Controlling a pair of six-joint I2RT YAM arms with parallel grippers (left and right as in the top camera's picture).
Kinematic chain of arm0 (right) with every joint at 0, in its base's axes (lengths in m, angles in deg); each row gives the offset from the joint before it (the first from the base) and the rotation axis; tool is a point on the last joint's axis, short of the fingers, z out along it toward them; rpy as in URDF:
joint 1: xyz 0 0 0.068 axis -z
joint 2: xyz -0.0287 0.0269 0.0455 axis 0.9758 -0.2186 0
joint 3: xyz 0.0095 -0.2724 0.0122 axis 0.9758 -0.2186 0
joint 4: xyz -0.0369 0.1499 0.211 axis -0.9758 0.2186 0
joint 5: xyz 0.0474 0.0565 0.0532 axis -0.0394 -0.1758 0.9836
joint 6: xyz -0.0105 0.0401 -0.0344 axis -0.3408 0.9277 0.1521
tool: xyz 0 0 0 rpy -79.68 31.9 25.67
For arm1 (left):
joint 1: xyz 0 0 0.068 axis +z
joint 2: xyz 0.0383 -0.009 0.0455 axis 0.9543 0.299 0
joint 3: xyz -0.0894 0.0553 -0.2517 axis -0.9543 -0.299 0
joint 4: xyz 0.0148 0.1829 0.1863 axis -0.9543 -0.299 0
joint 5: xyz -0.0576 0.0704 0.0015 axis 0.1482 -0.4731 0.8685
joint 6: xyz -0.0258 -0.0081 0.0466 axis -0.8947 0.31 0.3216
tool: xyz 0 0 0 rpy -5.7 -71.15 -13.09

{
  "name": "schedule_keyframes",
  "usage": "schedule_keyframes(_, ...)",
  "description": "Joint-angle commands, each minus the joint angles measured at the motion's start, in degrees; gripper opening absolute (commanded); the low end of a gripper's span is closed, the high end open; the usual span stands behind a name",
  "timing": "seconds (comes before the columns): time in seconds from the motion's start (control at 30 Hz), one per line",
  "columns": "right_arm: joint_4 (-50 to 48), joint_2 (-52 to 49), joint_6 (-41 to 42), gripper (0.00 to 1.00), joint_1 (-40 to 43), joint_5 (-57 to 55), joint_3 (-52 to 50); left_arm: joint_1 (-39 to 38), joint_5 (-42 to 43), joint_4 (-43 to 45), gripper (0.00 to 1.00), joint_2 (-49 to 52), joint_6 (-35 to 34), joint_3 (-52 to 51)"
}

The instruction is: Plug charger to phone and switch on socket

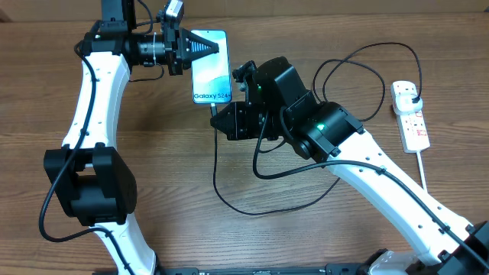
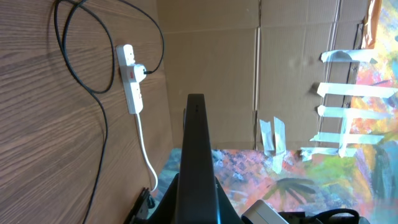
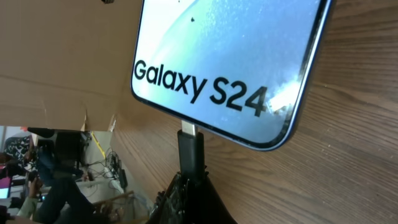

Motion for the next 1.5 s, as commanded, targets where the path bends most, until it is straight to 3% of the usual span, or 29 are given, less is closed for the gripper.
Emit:
schedule_keyframes(0.0, -0.4, -0.2, 0.4, 0.04, 0.3, -2.9, -0.1, -0.4, 2.5, -0.2, 0.04, -1.2, -1.0, 0.7)
schedule_keyframes(1.23, -6.0, -0.2, 3.1, 0.04, 5.2, -1.8, -0.1, -1.9, 2.7, -0.2, 0.04, -1.2, 1.2, 0.7)
schedule_keyframes(1.47, -0.5, -0.2, 2.3, 0.26, 5.2, -1.6, -0.1, -0.5, 2.1, 1.0, 0.04, -1.2, 1.2, 0.7)
